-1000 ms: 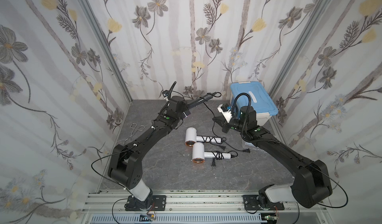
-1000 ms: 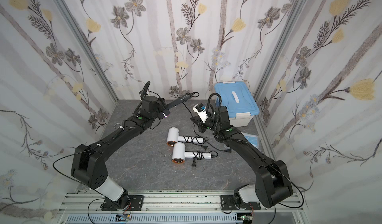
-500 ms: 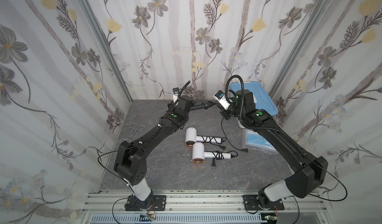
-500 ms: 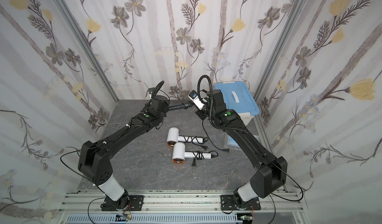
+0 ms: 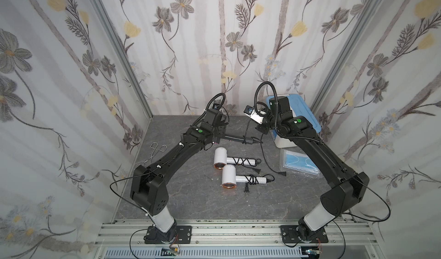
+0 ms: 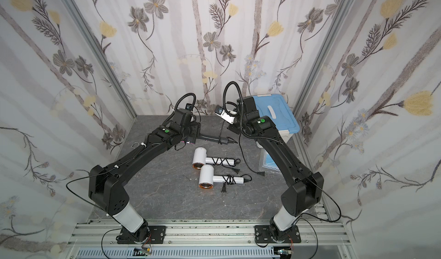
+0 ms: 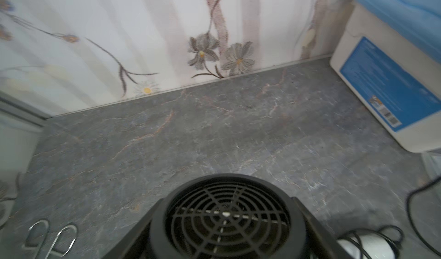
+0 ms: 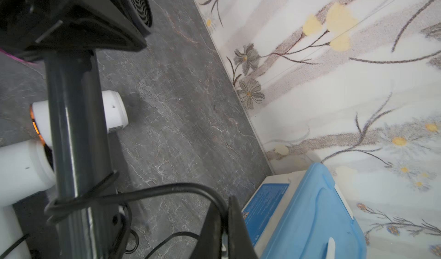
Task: Wrap the cord around the hair dryer
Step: Wrap the power cord around the hair dryer.
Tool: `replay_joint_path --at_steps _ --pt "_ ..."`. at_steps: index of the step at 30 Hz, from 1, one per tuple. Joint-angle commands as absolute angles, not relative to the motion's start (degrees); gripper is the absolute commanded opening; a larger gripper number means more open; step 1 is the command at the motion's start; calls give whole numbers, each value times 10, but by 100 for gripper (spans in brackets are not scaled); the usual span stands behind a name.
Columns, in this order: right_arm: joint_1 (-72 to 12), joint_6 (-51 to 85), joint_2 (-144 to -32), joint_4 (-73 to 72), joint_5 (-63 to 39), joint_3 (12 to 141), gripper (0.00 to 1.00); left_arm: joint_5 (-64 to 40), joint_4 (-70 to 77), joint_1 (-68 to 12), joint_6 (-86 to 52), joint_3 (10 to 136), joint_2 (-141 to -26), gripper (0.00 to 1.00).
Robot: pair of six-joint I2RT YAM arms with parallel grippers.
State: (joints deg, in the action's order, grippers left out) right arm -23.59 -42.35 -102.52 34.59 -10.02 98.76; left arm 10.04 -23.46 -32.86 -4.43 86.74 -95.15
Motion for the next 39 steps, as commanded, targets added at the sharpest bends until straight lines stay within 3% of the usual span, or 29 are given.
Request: replay_joint_path --at_steps 1,8,15,19,25,31,39 --pt "-206 -413 -1027 265 -214 997 0 -85 -301 -323 23 841 -921 0" --pt "-181 -371 -1023 218 -370 922 1 -234 -147 -266 -118 764 -820 0" --pt "-177 -274 -996 64 -440 789 3 -181 -46 -265 -231 775 -808 0" --pt "-166 -216 -980 -3 -466 739 14 -122 -15 -264 -275 776 -806 0" --pt "-150 -146 -969 -76 -487 694 15 -97 -62 -268 -300 829 -831 0" --pt "-149 -111 -975 -117 -491 665 37 -110 -90 -272 -312 893 -845 0" --pt "-149 -80 -967 -154 -488 606 40 -76 -108 -272 -309 901 -834 0"
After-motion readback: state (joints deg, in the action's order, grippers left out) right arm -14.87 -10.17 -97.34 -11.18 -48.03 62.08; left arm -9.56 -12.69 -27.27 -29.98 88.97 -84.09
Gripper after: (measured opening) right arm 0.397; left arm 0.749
